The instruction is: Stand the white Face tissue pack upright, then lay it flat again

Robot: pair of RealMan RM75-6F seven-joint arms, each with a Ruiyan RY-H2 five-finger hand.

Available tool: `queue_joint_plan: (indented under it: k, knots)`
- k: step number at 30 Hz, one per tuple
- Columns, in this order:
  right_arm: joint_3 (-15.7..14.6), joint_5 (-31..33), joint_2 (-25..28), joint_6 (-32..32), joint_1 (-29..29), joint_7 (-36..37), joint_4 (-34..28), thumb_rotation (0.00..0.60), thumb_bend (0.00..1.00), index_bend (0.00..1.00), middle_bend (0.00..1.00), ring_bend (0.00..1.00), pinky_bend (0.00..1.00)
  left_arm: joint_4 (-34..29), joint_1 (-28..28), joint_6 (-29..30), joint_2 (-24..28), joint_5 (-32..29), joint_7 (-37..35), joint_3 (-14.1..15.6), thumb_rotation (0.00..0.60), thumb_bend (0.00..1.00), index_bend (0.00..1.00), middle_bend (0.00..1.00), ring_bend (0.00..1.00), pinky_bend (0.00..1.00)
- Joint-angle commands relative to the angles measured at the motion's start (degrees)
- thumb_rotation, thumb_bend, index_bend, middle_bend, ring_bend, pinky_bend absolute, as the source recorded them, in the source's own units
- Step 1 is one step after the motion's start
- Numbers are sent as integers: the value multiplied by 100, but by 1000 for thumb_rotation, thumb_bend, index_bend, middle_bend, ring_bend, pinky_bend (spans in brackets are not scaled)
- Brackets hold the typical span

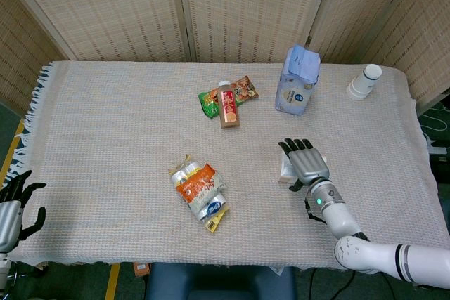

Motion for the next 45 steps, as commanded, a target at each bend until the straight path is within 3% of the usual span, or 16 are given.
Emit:
queue_joint_plan:
  k: [1,13,21,31,38,45]
  knots:
    - [-93,262,-270,83,176,-17,363,600,3,0,0,0,0,-16,0,-5,10,21,-16,10,600,486,259,0,0,140]
    - [-274,514,-598,190,286,193,864,600,3,7,9,13,0,9,-15,-55,6,-7,-27,11,600,486,263,0,0,143]
    - [-391,604,-720,127,342,259,1098,600,3,40,77,76,0,28,-8,-43,13,-24,-45,1,600,486,264,0,0,147]
    - [-488,570,-836,174,372,301,1262,600,3,163,192,232,95,28,-12,-58,6,-38,-48,0,600,486,264,0,0,155]
    - [-525,391,-838,217,345,380,1299,600,3,366,341,389,180,39,-12,-56,8,-27,-61,2,600,487,264,0,0,158]
    - [-464,-369,-821,425,128,881,1337,600,5,381,363,411,190,41,-15,-60,-1,-20,-38,8,600,484,264,0,0,160]
